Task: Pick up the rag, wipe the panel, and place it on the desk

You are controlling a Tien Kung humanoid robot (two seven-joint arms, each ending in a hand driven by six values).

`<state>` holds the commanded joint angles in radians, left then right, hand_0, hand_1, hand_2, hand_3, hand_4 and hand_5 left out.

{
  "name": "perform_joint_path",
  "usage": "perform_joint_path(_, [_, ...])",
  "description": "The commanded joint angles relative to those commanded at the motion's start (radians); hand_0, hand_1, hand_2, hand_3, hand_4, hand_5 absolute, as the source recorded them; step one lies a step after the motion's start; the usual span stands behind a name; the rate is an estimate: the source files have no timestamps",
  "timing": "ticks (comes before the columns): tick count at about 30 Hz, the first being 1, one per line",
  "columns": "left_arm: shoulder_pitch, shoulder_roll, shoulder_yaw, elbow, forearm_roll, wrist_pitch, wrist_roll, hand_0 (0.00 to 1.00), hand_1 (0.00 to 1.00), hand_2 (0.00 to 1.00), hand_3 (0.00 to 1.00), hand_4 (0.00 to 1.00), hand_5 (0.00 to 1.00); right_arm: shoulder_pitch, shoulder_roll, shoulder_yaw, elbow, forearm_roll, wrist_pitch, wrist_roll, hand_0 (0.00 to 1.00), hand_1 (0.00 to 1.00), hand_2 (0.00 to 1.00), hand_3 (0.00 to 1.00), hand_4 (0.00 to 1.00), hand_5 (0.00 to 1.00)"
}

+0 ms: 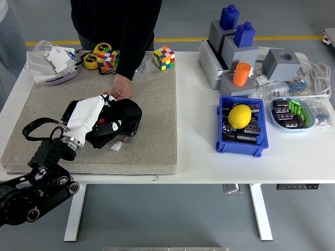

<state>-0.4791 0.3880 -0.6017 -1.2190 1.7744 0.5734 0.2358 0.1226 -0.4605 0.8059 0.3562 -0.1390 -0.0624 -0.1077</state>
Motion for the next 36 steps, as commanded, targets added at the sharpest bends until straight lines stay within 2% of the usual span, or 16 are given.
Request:
perform_joint_path(13, [0.007,0.009,-0.035,0.032,-0.003,0.000,-0.004,0.203,0.136,0.436,0.635,0.540,0.087,-0.002,0.002,0.007,0.001,-0.005,0.000,-0.005,0.721,0.633,0.675,0.639,0.998,0.639])
perform_joint_path(26, [0.017,0.034,-0.070,0.089,-0.011,0.004,-0.020,0.199,0.135,0.436,0.634,0.539,0.089,-0.002,-0.001,0.012,0.002,-0.008,-0.001,-0.011,0.722,0.633,0.675,0.640,0.998,0.640])
perform_joint_path(36, [0.036,0.049,-0.109,0.106,-0.002,0.004,-0.022,0.201,0.134,0.437,0.634,0.540,0.092,-0.003,-0.001,0.016,0.003,-0.012,0.000,-0.012,0.722,0.632,0.675,0.640,0.998,0.643])
